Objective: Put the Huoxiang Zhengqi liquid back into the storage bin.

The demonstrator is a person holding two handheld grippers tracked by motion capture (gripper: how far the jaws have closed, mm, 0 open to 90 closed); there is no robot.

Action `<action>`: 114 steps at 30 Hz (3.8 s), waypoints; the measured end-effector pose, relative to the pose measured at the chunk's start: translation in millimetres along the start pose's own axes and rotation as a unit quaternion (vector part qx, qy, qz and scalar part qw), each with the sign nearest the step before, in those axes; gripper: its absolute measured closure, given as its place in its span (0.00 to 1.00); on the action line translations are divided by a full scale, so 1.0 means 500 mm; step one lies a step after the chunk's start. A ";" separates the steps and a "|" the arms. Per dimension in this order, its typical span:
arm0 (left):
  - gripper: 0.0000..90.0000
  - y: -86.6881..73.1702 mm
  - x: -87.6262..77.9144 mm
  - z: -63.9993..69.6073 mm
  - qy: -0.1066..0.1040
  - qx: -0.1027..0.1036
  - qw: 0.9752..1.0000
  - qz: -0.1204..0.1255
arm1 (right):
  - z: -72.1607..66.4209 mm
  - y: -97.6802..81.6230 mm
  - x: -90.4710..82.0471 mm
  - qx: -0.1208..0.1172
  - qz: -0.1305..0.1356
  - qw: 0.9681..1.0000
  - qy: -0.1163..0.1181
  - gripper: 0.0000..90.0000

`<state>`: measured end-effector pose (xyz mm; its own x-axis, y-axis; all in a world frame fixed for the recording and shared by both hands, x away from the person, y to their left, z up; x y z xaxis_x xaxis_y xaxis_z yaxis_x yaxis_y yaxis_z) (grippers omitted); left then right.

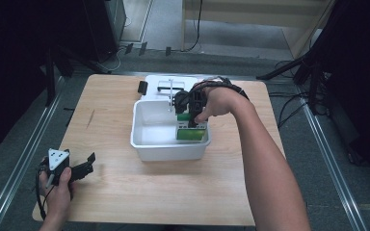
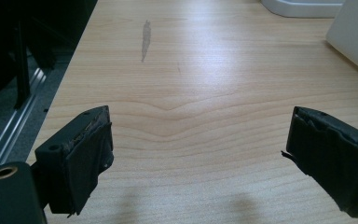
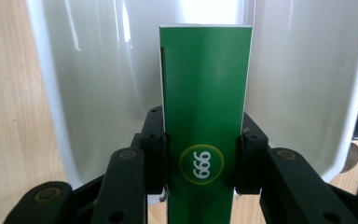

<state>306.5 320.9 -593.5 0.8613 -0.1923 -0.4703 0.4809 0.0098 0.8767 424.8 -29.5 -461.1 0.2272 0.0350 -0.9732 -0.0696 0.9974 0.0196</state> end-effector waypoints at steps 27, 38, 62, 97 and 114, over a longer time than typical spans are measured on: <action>0.08 0.000 0.000 0.000 -0.001 -0.001 1.000 0.001 | 0.012 -0.007 0.049 0.012 0.018 1.000 0.009 0.70; 0.08 0.000 0.000 0.000 -0.001 -0.001 1.000 0.000 | 0.021 -0.011 0.051 0.015 0.024 1.000 -0.004 0.66; 0.08 0.000 0.000 0.000 0.000 0.000 1.000 0.000 | 0.027 -0.034 0.042 0.035 0.032 0.999 -0.007 0.69; 0.08 0.001 0.001 0.001 0.002 0.000 1.000 0.003 | 0.051 -0.034 -0.050 0.213 0.166 0.961 -0.056 0.13; 0.08 0.000 0.000 0.000 0.002 0.001 1.000 0.000 | 0.097 -0.081 -0.097 0.374 0.301 0.863 -0.160 0.00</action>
<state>306.6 320.7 -593.6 0.8625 -0.1879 -0.4700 0.4799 0.0082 0.8773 463.7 -68.5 -403.6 0.6338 0.4564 -0.6245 0.3496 0.5511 0.7577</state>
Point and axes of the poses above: each handheld gripper's, and its own axes: x roughly forward along the jaws, y roughly out of its top, z roughly to its right, the point moved 9 cm from there along x, roughly forward along the jaws, and after that the axes turned 7 degrees about -y, right-handed, at the moved point
